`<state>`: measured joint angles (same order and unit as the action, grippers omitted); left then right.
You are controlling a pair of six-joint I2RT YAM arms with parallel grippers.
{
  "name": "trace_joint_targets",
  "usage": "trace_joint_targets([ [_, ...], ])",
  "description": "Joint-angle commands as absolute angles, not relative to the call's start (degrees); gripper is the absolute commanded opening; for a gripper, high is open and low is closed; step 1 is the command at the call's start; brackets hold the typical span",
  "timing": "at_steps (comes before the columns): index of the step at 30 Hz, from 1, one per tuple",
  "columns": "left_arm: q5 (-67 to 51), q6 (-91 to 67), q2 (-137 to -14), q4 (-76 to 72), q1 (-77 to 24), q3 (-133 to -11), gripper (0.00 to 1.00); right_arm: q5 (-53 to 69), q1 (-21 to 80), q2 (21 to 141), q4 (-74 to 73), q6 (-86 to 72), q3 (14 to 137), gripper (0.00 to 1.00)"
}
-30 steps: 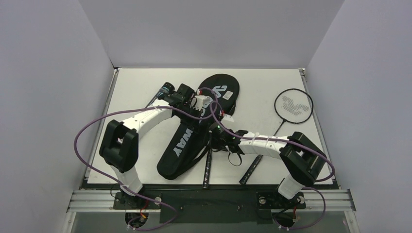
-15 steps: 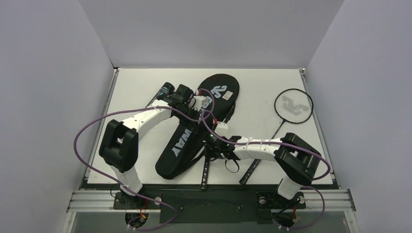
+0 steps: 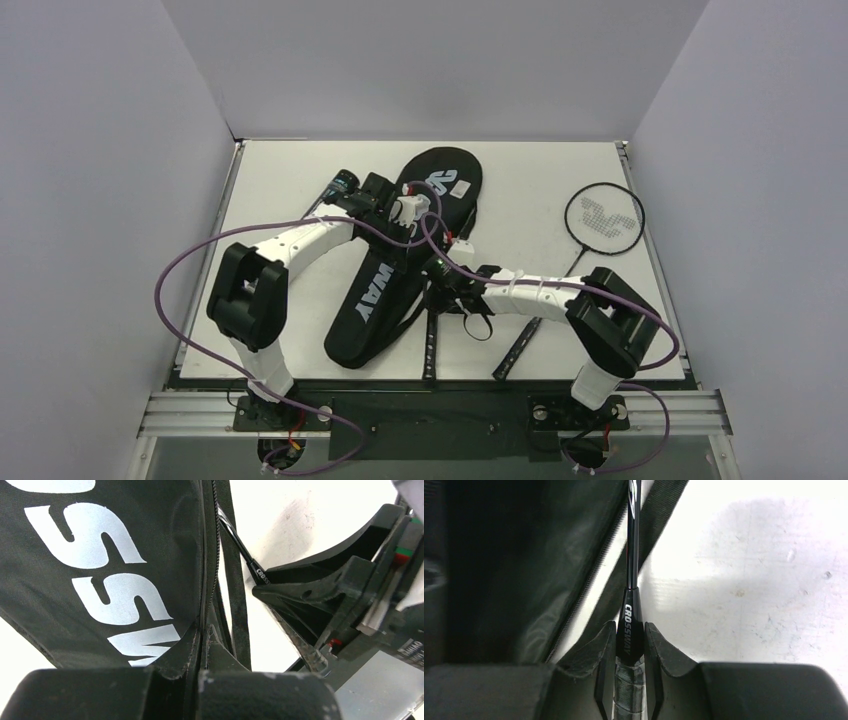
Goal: Pack up the badminton gear
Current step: Place the racket in the racket bag, then pick up the racket from the center of the board.
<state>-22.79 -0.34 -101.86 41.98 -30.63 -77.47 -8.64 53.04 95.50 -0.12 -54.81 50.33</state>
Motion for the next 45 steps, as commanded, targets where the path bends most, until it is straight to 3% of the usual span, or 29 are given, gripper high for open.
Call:
trace_joint_targets([
  [1, -25.58, 2.23, -103.06, 42.44, -30.76, -80.49, 0.00, -7.53, 52.13, 95.56, 2.71, -53.39, 55.82, 0.00],
  [6, -25.86, 2.38, -103.91, 42.72, -30.76, -80.92, 0.00, -4.73, 51.78, 98.51, 4.47, -53.93, 58.16, 0.06],
  [8, -25.58, 2.37, -103.93, 42.65, -30.65, -81.01, 0.00, -4.34, 51.77, 98.22, 4.58, -53.73, 58.18, 0.16],
  [10, -25.42, 2.25, -103.93, 42.44, -30.36, -81.10, 0.00, -4.53, 51.54, 96.77, 4.18, -53.22, 57.38, 0.34],
  [12, -25.40, 2.01, -103.90, 42.19, -29.90, -81.37, 0.00, -4.77, 50.65, 94.36, 3.19, -53.07, 55.90, 0.46],
  [16, -25.81, 1.53, -103.76, 41.84, -28.44, -82.17, 0.00, -5.91, 46.17, 87.34, 0.56, -54.06, 51.98, 0.55],
  [26, -27.09, 1.08, -101.55, 42.06, -25.61, -82.81, 0.00, -22.82, 23.51, 80.17, -32.62, -57.23, 56.45, 0.64],
  [36, -25.88, 2.19, -100.32, 43.20, -25.22, -81.33, 0.00, -26.65, 10.82, 85.40, -34.46, -54.61, 56.52, 0.65],
  [45, -26.20, 2.52, -100.05, 43.93, -25.22, -81.73, 0.00, -26.47, 7.39, 92.24, -33.31, -53.78, 59.03, 0.61],
])
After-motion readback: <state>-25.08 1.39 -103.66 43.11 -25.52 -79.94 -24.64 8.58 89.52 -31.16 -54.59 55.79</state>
